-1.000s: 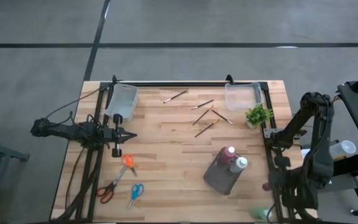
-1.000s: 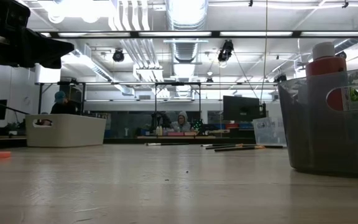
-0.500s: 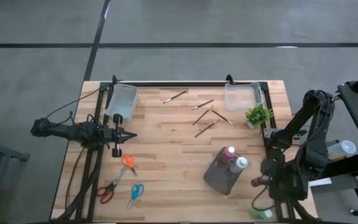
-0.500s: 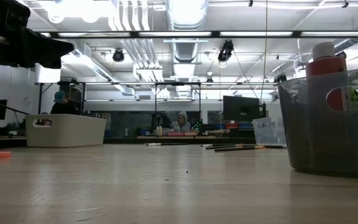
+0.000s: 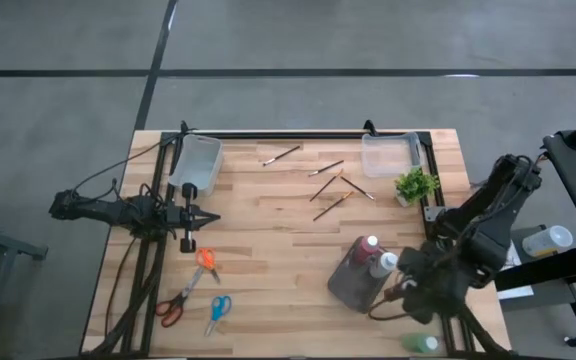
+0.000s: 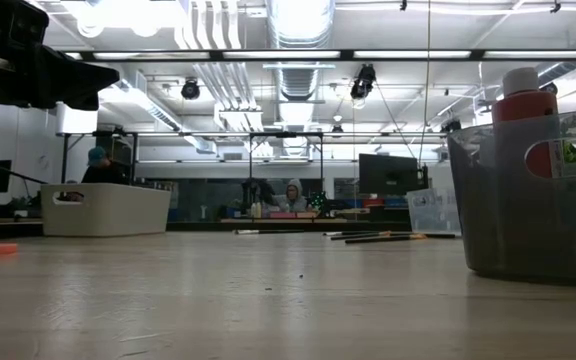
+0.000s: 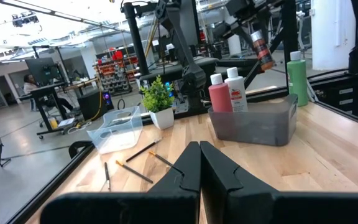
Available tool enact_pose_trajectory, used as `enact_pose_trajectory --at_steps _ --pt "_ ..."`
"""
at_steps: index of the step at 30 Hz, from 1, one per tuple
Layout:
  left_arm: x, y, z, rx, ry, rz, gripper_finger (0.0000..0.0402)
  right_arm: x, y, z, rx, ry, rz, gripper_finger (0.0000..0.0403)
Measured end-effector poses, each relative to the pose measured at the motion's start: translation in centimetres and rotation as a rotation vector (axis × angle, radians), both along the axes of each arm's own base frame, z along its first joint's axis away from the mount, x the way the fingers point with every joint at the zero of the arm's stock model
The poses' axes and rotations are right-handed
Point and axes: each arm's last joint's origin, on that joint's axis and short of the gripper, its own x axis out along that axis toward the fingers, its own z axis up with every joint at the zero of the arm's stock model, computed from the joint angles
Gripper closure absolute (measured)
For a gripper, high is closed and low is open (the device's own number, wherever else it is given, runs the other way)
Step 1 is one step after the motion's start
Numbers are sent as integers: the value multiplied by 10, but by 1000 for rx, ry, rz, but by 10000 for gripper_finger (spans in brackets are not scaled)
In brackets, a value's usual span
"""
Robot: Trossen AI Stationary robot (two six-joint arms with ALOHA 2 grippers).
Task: Pick & Place Paint Supplies
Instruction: Put the brown paint bottle into the black bin
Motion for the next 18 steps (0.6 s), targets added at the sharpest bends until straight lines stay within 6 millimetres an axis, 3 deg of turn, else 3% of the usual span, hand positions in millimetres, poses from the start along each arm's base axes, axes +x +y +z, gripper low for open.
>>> enact_pose_trajectory --at_steps 13,18 --pt "0 0 0 0 0 0 401 72 -8 6 -75 72 -22 255" --pt "0 0 0 0 0 0 401 92 -16 -1 -81 96 -33 255"
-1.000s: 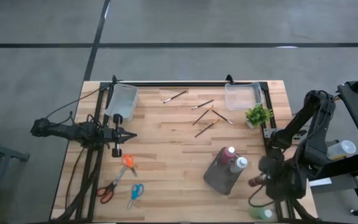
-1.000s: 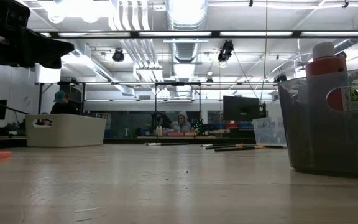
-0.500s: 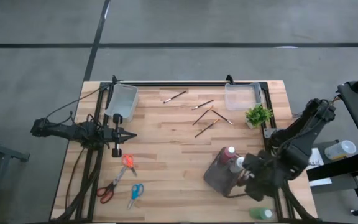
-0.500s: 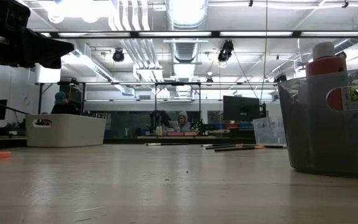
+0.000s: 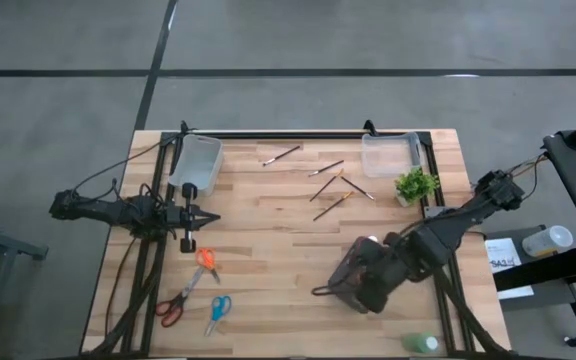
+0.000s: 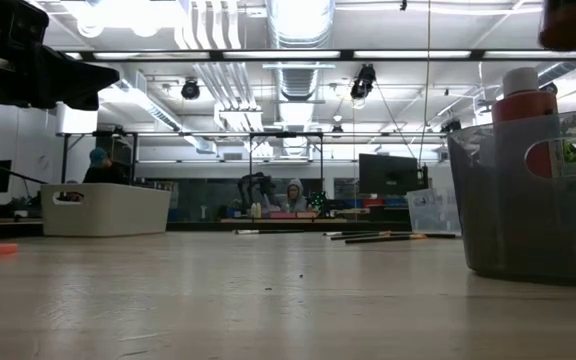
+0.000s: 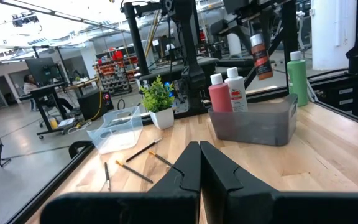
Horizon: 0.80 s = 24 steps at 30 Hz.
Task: Pick & Place Paint Supplies
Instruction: Put the brown paint bottle into the black bin
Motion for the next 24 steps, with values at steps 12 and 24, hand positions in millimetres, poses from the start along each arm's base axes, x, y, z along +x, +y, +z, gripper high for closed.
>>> enact_pose_trajectory --at_steps 12,24 --pt "0 0 0 0 0 0 401 30 -9 -24 0 78 4 255" --pt "0 0 0 0 0 0 401 50 -6 -50 9 155 -32 255"
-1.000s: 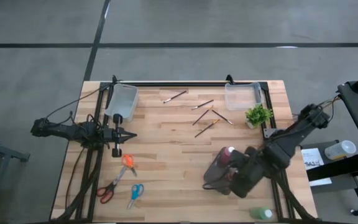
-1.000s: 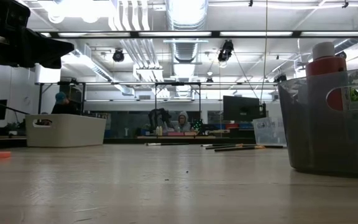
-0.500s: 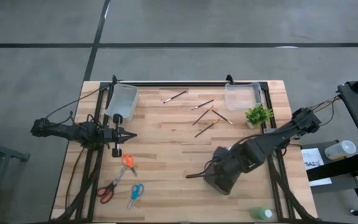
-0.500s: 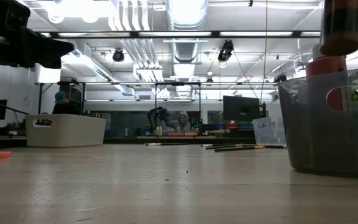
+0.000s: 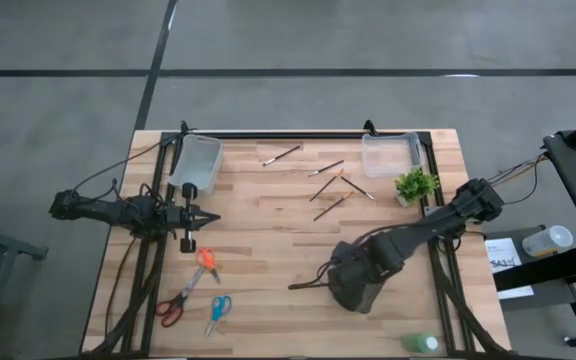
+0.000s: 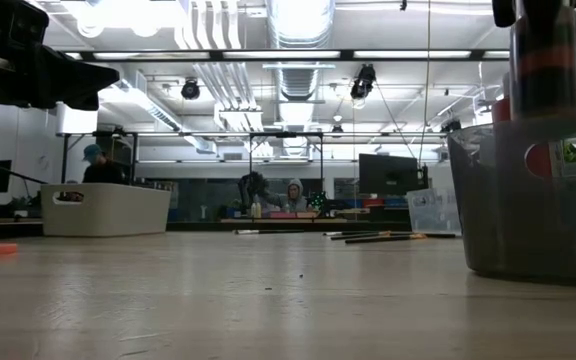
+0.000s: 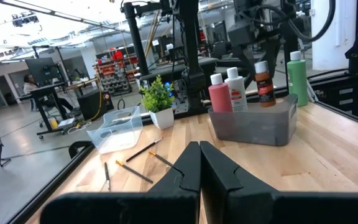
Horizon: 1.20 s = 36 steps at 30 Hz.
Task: Pick & Place Paint Supplies
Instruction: Put the brown paint bottle into the black bin
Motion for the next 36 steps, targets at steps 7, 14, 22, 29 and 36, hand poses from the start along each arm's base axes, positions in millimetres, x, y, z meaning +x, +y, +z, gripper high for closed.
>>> enact_pose_trajectory --at_steps 7,14,22,29,36 --pt "0 0 0 0 0 0 401 8 -2 -10 -9 21 -6 255" --pt "0 0 0 0 0 0 401 13 -2 -17 -13 34 -51 255" --pt "0 0 0 0 0 0 401 15 0 -26 -10 32 -52 255" --pt "0 0 0 0 0 0 401 15 0 -38 -8 21 -41 255" --pt "0 0 0 0 0 0 401 14 0 -39 -1 20 -85 255"
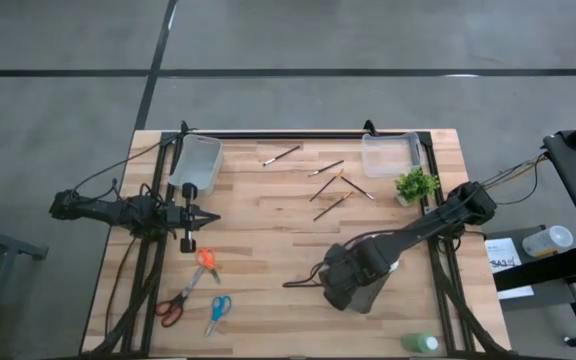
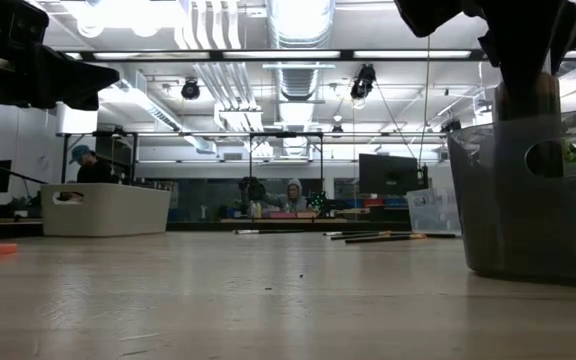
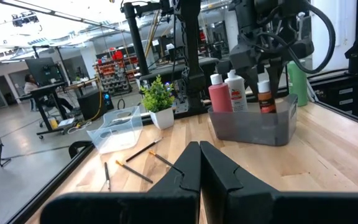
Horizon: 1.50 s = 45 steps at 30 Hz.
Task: Pick & Place Paint Supplies
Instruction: Put the brown paint bottle into the black bin
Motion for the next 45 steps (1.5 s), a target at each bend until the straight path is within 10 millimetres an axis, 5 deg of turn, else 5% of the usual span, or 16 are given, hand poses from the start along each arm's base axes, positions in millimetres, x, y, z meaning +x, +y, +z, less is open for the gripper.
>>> enact_pose_trajectory --at_steps 45 --pt "0 0 0 0 0 0 401 2 3 2 129 28 -846 255"
